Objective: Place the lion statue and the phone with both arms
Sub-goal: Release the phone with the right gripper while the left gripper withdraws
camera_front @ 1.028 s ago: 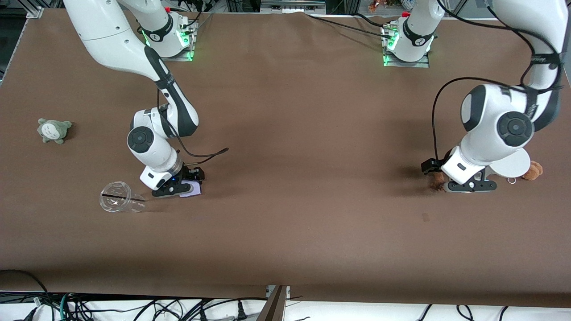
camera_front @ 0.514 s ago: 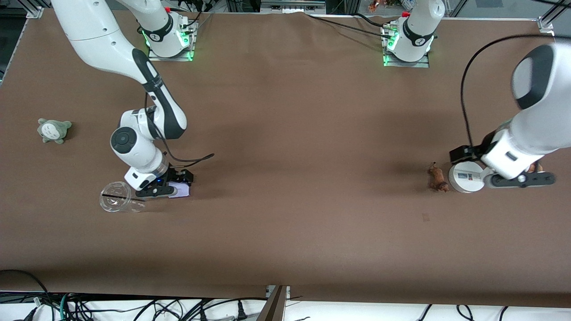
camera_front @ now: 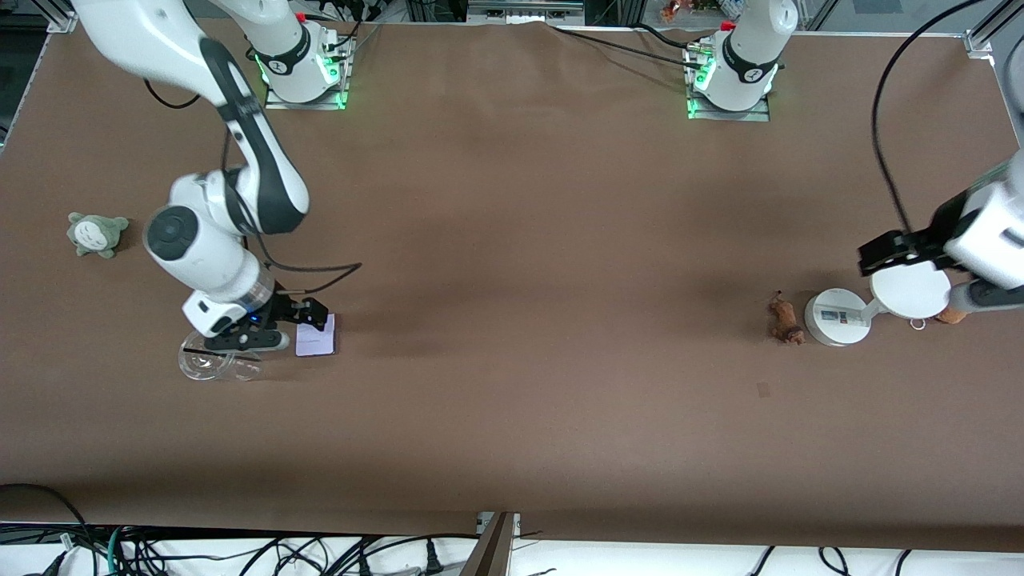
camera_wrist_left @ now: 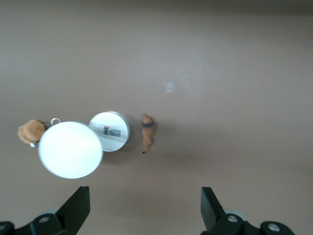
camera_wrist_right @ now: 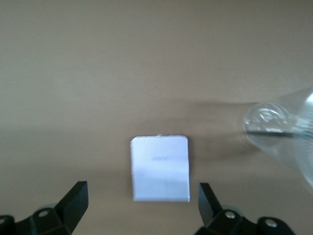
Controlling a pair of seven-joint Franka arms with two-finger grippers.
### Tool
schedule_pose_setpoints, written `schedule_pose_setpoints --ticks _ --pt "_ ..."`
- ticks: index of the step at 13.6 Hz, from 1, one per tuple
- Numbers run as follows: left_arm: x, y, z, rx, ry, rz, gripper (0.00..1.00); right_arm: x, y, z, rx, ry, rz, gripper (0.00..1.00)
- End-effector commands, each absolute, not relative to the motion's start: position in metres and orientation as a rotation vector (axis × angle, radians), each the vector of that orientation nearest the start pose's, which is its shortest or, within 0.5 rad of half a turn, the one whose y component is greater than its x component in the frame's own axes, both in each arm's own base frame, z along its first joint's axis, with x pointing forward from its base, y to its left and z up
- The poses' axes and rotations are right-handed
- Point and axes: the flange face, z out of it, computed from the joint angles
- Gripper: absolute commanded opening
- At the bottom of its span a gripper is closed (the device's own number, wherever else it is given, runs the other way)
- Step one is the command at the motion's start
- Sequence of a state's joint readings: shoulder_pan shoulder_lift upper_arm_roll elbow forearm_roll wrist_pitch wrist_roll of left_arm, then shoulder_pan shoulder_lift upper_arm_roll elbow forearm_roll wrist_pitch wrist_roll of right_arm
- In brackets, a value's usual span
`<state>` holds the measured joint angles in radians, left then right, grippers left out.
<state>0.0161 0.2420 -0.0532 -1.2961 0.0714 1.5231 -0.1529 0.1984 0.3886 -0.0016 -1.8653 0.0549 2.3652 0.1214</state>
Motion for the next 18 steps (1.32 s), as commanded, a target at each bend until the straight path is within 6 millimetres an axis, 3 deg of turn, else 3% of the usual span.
schedule_pose_setpoints --ticks 1,5,7,9,11,13,18 --pt "0.584 0.0 0.639 -3.09 -0.215 -0.008 1.0 0.627 0.137 0.399 -3.066 -0.04 -0.07 1.0" --pt "0.569 -0.003 0.633 -3.122 -0.227 0.039 1.0 0.625 0.137 0.501 -3.079 -0.082 0.017 1.0" --pt "0.57 -0.002 0.63 -3.165 -0.243 0.053 1.0 0.629 0.137 0.535 -3.099 -0.088 -0.058 1.0" --pt "0.575 -0.007 0.625 -3.187 -0.238 0.068 1.0 0.623 0.124 0.56 -3.129 -0.079 -0.073 1.0" --pt "0.58 -0.006 0.619 -3.191 -0.239 0.081 1.0 0.617 0.119 0.572 -3.209 -0.097 -0.03 1.0" --pt "0.581 -0.006 0.623 -3.178 -0.239 0.069 1.0 0.615 0.114 0.601 -3.222 -0.09 -0.065 1.0" --pt "0.58 -0.001 0.618 -3.173 -0.245 0.108 1.0 0.604 0.123 0.607 -3.199 0.056 -0.011 1.0"
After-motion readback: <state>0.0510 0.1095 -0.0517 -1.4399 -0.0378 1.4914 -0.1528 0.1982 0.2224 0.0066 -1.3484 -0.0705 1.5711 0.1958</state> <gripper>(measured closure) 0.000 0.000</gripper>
